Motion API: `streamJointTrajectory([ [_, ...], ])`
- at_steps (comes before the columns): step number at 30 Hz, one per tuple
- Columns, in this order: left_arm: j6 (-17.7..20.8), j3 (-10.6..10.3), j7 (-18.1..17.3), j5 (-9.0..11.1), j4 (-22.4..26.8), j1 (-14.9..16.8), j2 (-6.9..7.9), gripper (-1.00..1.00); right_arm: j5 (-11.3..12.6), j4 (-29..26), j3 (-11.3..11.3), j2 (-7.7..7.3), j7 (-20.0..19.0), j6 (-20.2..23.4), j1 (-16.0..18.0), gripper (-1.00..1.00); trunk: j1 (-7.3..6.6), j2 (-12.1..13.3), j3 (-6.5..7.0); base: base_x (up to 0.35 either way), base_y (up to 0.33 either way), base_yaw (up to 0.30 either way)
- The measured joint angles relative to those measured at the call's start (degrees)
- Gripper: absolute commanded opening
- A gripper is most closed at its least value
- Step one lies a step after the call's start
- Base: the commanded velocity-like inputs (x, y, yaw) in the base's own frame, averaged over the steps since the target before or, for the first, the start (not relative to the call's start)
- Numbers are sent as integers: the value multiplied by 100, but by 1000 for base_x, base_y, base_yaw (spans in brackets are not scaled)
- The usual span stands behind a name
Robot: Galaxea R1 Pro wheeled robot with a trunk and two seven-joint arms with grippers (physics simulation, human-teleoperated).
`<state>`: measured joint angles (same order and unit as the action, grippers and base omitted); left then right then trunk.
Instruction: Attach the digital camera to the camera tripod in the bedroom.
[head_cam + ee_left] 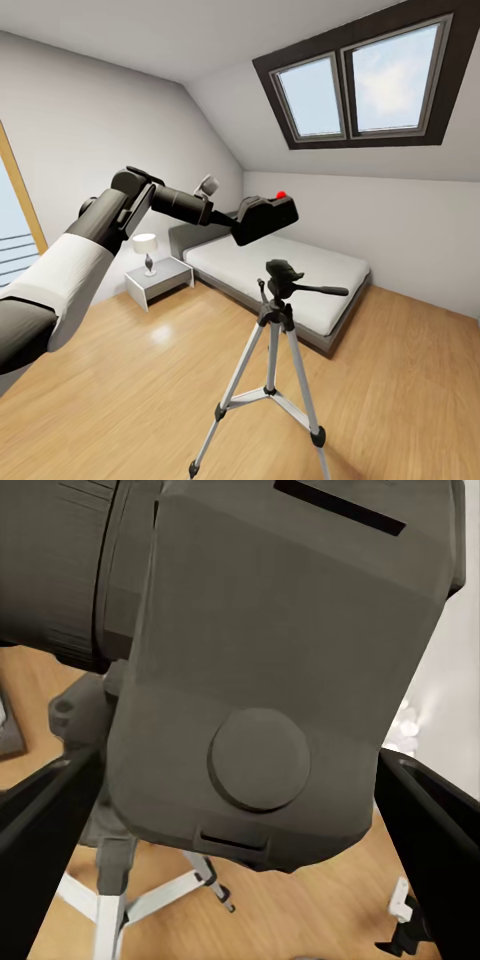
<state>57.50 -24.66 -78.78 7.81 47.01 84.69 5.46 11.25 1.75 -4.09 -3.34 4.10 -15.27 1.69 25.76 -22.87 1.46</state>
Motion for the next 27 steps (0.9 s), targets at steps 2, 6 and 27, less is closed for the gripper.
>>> streamJointTrajectory([
  [2,1,3,-6,2,51,0,0,-100,0,0,0,0,0,0,0,100,0,0,0,6,-4,0],
  [6,4,0,-16,-1,112,0,0,-100,0,0,1,0,0,0,0,100,0,0,0,3,-2,0],
  [27,25,5,-38,0,177,0,0,-100,0,8,8,0,0,1,0,100,0,0,0,75,-38,0],
])
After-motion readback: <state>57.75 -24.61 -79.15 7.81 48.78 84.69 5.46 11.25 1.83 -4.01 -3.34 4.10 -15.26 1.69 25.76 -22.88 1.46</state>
